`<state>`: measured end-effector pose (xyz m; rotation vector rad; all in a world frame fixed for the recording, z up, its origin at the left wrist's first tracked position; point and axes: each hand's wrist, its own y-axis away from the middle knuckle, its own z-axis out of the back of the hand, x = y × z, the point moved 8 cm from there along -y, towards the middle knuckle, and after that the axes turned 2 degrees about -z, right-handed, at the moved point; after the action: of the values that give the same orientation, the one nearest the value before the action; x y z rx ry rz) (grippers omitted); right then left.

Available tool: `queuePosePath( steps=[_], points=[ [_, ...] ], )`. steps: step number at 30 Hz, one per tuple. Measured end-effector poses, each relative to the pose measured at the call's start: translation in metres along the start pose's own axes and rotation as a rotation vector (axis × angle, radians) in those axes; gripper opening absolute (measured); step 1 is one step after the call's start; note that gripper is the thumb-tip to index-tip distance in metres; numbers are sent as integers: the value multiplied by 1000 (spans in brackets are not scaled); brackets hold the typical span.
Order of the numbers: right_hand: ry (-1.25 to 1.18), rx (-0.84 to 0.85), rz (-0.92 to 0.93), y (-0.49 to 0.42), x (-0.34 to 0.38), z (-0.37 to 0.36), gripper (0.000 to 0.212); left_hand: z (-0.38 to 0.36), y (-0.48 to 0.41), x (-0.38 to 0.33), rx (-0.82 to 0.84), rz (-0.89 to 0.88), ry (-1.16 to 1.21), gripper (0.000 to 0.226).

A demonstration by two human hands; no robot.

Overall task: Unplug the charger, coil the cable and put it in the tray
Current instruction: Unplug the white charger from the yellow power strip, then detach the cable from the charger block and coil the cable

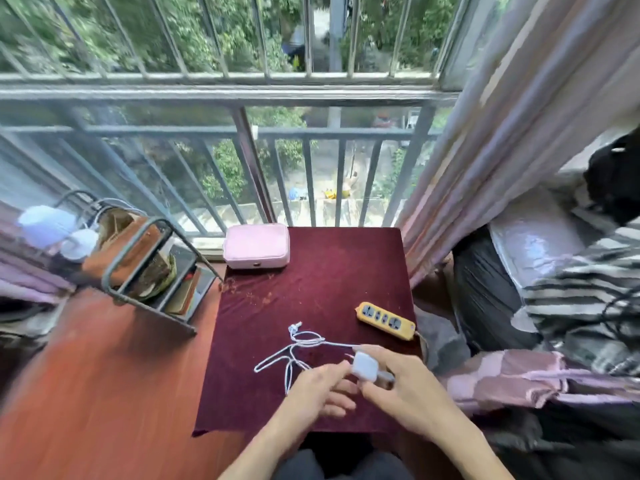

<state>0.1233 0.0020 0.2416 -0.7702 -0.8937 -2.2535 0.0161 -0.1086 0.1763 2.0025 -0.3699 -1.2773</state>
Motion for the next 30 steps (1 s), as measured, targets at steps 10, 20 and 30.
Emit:
queuePosePath(
  steps=[10, 20, 30],
  points=[
    [-74, -85, 219, 36, 45, -12, 33, 13, 59, -19, -114, -287, 13, 23],
    [140, -108, 257, 57, 50, -23, 30, 19, 80, -15, -157, -340, 80, 10],
    [163, -131, 358, 74, 55, -31, 23, 13, 97, -14, -126, -407, 23, 26]
  ],
)
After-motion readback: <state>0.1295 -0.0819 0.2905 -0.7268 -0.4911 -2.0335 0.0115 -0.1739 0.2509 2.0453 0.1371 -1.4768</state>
